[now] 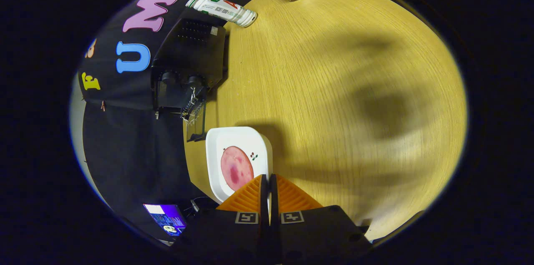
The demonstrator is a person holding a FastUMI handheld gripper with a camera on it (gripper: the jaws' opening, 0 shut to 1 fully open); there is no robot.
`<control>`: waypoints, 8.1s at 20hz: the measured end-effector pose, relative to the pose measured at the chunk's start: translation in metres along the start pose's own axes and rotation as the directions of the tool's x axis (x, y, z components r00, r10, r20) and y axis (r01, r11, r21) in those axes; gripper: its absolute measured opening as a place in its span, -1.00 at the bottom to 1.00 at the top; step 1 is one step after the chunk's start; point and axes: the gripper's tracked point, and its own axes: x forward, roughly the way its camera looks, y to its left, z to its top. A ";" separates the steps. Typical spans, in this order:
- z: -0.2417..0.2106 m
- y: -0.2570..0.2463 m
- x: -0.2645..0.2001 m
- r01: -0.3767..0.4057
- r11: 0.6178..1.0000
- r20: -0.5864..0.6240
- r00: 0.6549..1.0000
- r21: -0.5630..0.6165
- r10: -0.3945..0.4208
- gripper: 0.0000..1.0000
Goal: Open the toaster oven, put the food inside, and close the toaster oven door.
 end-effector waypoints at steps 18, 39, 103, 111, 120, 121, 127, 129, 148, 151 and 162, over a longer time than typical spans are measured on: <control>-0.055 0.193 0.075 -0.009 1.000 0.184 0.983 0.029 0.003 -0.89; 0.062 0.280 0.201 -0.243 0.731 0.610 0.738 0.637 -0.287 -0.90; -0.068 0.251 0.236 0.576 0.738 0.520 0.775 -0.351 -0.357 0.98; -0.042 0.222 0.262 0.629 0.723 0.503 0.741 -0.286 -0.446 0.98; -0.032 0.217 0.258 0.647 0.721 0.501 0.722 -0.247 -0.477 0.93; -0.032 0.220 0.255 0.646 0.723 0.507 0.721 -0.245 -0.472 0.94; -0.037 0.240 0.233 0.632 0.730 0.560 0.714 -0.259 -0.420 0.94; -0.036 0.246 0.225 0.620 0.740 0.574 0.716 -0.261 -0.398 0.93; 0.000 0.324 0.150 0.603 0.737 0.743 0.634 -0.303 -0.213 0.94; 0.004 0.324 0.142 0.606 0.730 0.757 0.625 -0.315 -0.192 0.94; 0.003 0.349 0.092 0.560 0.760 0.782 0.613 -0.329 -0.112 0.94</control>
